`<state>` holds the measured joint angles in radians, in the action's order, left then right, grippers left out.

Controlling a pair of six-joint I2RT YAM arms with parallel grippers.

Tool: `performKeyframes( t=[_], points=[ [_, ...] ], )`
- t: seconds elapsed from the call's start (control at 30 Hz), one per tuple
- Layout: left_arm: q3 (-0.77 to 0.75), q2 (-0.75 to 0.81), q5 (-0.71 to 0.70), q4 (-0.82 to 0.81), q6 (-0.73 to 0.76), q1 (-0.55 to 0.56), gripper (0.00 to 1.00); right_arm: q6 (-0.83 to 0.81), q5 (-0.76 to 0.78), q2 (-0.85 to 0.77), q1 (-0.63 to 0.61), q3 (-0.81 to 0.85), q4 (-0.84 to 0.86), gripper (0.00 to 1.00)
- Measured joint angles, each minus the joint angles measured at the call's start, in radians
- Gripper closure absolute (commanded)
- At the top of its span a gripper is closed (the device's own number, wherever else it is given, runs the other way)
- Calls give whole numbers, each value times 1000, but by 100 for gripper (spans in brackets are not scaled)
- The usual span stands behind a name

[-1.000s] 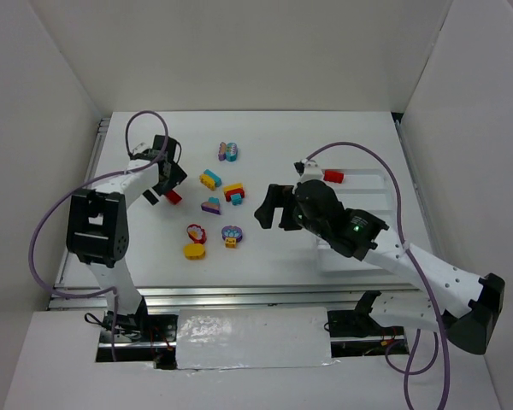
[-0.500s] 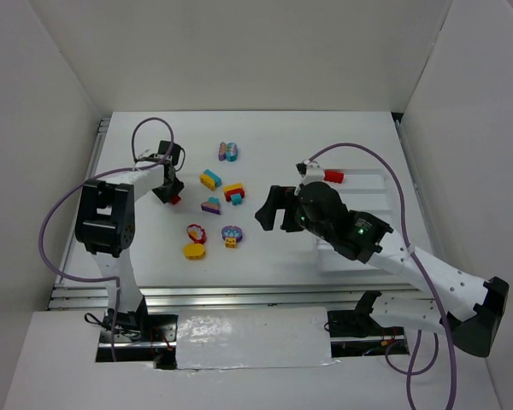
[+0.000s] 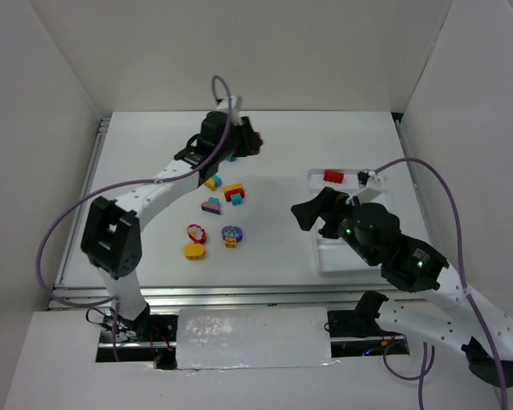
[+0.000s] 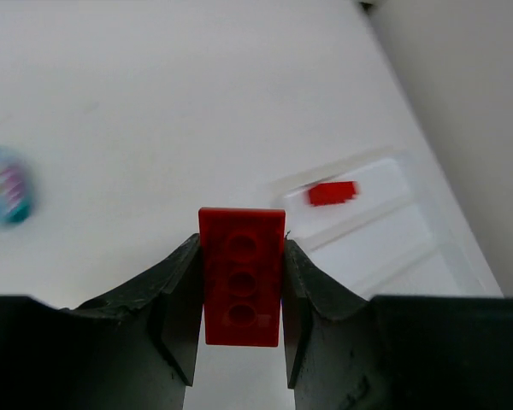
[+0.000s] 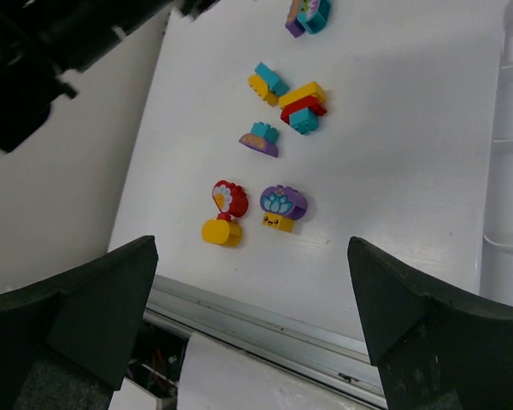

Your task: Sort the legos into containers by color

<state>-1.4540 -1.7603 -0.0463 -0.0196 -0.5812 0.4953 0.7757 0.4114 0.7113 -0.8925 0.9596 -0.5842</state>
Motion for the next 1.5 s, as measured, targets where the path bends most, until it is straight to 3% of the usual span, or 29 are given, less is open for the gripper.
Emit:
performKeyframes(
  t=[0.2,0.37,0.57,0.67,0.9,0.97,1.0,1.13,1.17,1.37,1.5],
  points=[
    [-420,-396,266,-143,214,159,100,24,-6,-134,0,3,-68,1],
    [-716,-715,332,-138,272,211,100,28,-55,-190,0,3,-111,1],
    [-729,-792,282,-141,321,229,91,27,-92,-243,0,3,-154,1],
    [-754,-792,263,-155,340,232,82,27,-101,-264,0,1,-159,1],
    [-743,-792,233,-206,351,233,46,18,-106,-274,0,0,-162,0],
    [-736,-792,226,-201,352,233,41,13,-104,-264,0,0,-167,0],
    [-736,-792,226,-200,352,233,30,11,-101,-257,0,0,-171,0],
    [-736,-792,223,-210,349,233,12,7,-96,-239,0,0,-182,1],
    [-736,-792,223,-212,348,233,1,6,-92,-238,0,0,-182,1],
    [-718,-786,217,-240,342,233,4,-3,-73,-230,0,0,-190,1],
    [-568,-690,132,-237,317,229,0,-11,-53,-211,0,1,-190,0]
  ],
)
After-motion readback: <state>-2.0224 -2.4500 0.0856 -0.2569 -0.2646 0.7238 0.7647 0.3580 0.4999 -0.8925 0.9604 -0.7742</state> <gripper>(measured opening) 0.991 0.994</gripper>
